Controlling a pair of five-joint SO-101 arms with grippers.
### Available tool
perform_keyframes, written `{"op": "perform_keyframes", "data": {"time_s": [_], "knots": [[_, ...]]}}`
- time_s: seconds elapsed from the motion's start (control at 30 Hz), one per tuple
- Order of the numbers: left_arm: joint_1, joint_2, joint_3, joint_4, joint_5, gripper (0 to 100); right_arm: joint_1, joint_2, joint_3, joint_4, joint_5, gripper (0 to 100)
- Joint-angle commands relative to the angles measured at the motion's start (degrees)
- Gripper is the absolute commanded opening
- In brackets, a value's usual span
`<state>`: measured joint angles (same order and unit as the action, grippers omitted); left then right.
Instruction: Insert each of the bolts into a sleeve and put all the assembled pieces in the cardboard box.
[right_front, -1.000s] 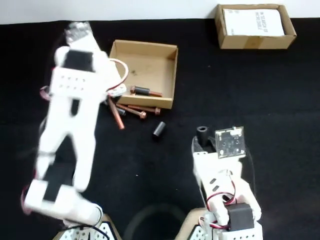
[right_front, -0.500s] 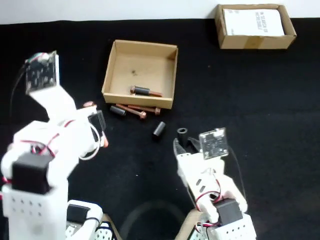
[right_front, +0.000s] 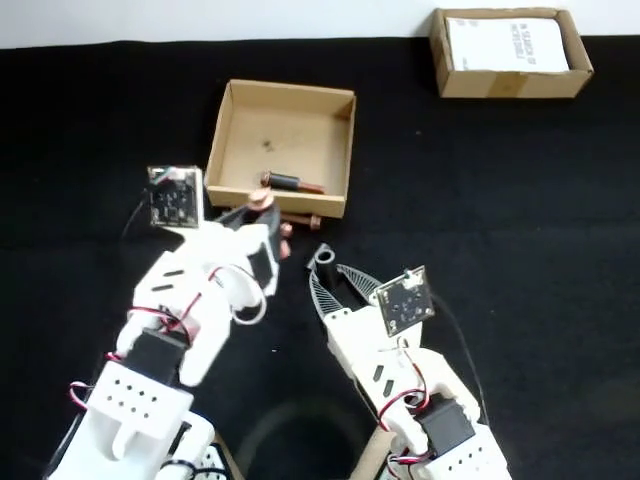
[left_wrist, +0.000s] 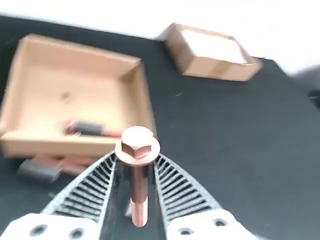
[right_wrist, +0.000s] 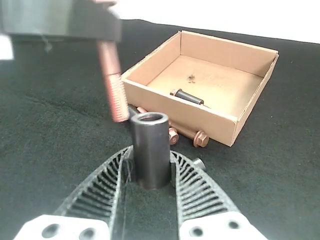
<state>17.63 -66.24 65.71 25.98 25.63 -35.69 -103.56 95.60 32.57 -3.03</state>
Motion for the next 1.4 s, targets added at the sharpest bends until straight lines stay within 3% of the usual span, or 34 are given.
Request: {"op": "perform_keyframes", "data": {"time_s": [0.0,0.23,0.47,0.73,0.97,1.37], "knots": [[3.7,-1.0,-2.9,-1.4,-0.7,1,-0.4,-0.5,5.8,-1.3,-0.6,0.9],[3.9,-1.0,-9.9,1.7,-8.3,1,-0.4,-0.5,5.8,-1.3,-0.6,0.9],[4.5,-0.7,-12.3,1.5,-7.9,1,-0.4,-0.5,6.0,-3.2,-0.6,0.9],[10.1,4.5,-14.5,1.4,-7.7,1,-0.7,-0.2,7.5,-6.7,-0.6,0.9],[9.6,4.3,-15.3,1.8,-7.9,1,-0.7,0.1,7.5,-6.5,-0.6,0.9],[10.0,4.2,-18.6,8.7,-7.7,1,-0.7,0.1,7.5,-5.0,-0.6,0.9]]}}
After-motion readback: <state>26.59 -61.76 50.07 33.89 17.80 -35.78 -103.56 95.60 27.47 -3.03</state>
